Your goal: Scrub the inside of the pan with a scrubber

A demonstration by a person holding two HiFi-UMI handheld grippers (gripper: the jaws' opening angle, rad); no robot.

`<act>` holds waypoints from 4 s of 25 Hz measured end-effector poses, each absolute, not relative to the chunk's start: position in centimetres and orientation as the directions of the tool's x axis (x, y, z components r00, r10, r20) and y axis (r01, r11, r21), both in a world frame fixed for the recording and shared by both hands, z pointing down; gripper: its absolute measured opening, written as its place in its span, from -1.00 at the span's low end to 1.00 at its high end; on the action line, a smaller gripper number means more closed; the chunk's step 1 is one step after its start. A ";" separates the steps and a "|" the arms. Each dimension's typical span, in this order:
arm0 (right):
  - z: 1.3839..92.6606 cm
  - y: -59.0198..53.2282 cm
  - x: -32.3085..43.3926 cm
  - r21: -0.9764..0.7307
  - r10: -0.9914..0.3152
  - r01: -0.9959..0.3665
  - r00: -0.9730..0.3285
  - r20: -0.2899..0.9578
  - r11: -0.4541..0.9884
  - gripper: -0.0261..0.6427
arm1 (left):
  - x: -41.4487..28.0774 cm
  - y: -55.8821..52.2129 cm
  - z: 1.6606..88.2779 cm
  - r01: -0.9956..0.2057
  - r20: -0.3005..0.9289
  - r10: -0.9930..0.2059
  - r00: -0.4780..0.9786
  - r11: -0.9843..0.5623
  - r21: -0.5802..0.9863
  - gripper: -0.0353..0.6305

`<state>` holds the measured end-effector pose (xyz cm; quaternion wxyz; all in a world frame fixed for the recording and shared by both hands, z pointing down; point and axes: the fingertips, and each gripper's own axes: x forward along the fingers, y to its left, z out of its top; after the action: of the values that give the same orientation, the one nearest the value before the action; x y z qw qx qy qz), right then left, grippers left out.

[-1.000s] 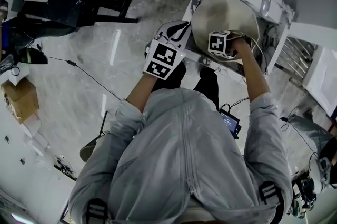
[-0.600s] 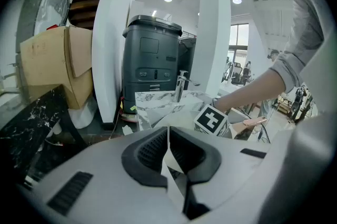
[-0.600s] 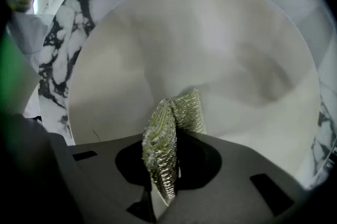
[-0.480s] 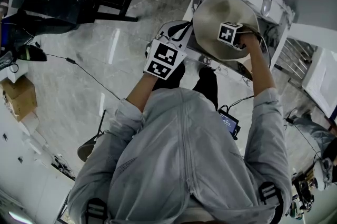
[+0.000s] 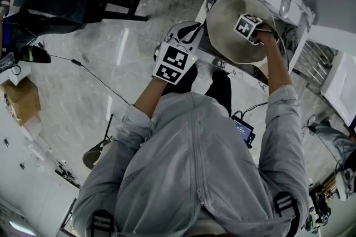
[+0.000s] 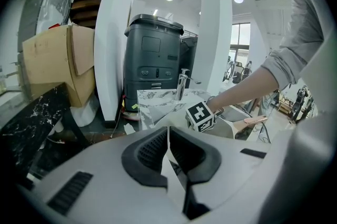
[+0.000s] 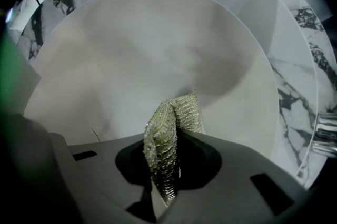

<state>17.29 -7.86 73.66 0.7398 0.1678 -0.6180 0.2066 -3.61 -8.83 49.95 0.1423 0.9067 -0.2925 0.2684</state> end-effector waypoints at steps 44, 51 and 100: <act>71.3 0.0 13.5 -0.102 0.128 -0.132 0.212 0.969 0.986 -0.67 | -1.1 -10.8 47.9 -0.650 0.539 -0.487 0.687 -0.743 0.158 -0.81; 73.0 -5.3 18.8 0.102 -0.060 -0.142 0.276 0.959 0.985 -0.68 | -0.4 -11.1 48.6 -0.702 0.556 -0.529 0.641 -0.697 0.145 -0.80; 55.6 4.4 10.8 -0.608 0.413 -0.339 -0.496 0.764 0.717 -0.68 | -0.6 -8.7 41.9 -0.722 0.430 -0.618 0.658 -0.680 0.128 -0.81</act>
<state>10.83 4.37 55.60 0.5014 -0.0236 -0.7793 0.3751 -0.60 -8.67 41.86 0.1456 0.8988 -0.3728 0.1788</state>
